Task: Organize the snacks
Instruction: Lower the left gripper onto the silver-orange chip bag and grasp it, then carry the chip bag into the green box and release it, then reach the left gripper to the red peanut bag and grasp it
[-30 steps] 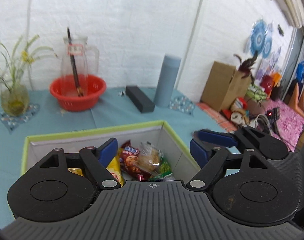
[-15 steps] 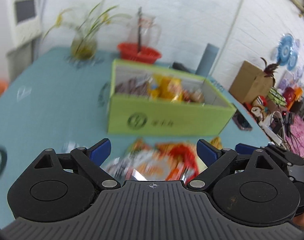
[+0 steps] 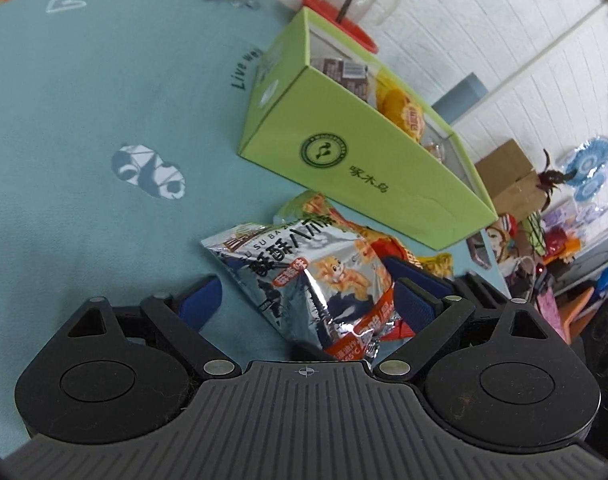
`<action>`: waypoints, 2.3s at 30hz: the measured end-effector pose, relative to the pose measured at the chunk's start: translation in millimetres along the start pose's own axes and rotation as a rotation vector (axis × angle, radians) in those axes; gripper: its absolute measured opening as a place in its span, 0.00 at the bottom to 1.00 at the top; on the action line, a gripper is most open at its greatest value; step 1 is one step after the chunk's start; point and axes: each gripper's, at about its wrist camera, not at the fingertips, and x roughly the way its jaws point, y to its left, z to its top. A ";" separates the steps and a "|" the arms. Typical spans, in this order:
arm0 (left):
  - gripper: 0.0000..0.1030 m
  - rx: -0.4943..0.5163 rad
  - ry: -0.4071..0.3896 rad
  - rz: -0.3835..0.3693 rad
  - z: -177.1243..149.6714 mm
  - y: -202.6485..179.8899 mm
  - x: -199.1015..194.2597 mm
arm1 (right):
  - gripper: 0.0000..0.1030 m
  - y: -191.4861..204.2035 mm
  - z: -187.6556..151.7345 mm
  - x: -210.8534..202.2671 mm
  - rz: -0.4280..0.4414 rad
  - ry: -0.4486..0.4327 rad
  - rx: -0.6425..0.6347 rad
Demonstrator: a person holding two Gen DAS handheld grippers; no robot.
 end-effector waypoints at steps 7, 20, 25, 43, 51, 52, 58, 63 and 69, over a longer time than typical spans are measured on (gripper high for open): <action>0.40 0.100 0.011 -0.016 -15.4 -5.4 -6.0 | 0.80 15.2 -18.5 -1.6 0.036 -0.008 0.049; 0.44 0.335 -0.094 -0.187 61.5 -140.8 -22.5 | 0.87 -40.8 54.0 -89.8 -0.168 -0.219 0.013; 0.45 0.405 -0.070 -0.188 115.6 -180.1 42.4 | 0.86 -122.1 89.3 -62.0 -0.230 -0.160 0.082; 0.78 0.534 -0.196 0.004 99.7 -179.4 68.8 | 0.90 -166.4 51.9 -65.8 -0.255 -0.191 0.220; 0.78 0.527 -0.205 -0.028 47.7 -184.5 8.8 | 0.90 -133.7 -1.1 -118.6 -0.247 -0.195 0.297; 0.78 0.529 -0.204 -0.030 42.5 -185.3 4.2 | 0.90 -131.2 -4.9 -118.7 -0.248 -0.179 0.300; 0.79 0.573 -0.194 -0.019 19.3 -192.3 -7.6 | 0.90 -114.1 -32.0 -118.9 -0.253 -0.112 0.307; 0.80 0.559 -0.146 0.028 6.9 -178.7 5.9 | 0.90 -116.3 -46.1 -112.7 -0.259 -0.079 0.315; 0.81 0.340 -0.047 0.095 -17.4 -113.3 25.5 | 0.90 -113.1 -63.8 -105.2 -0.255 -0.060 0.300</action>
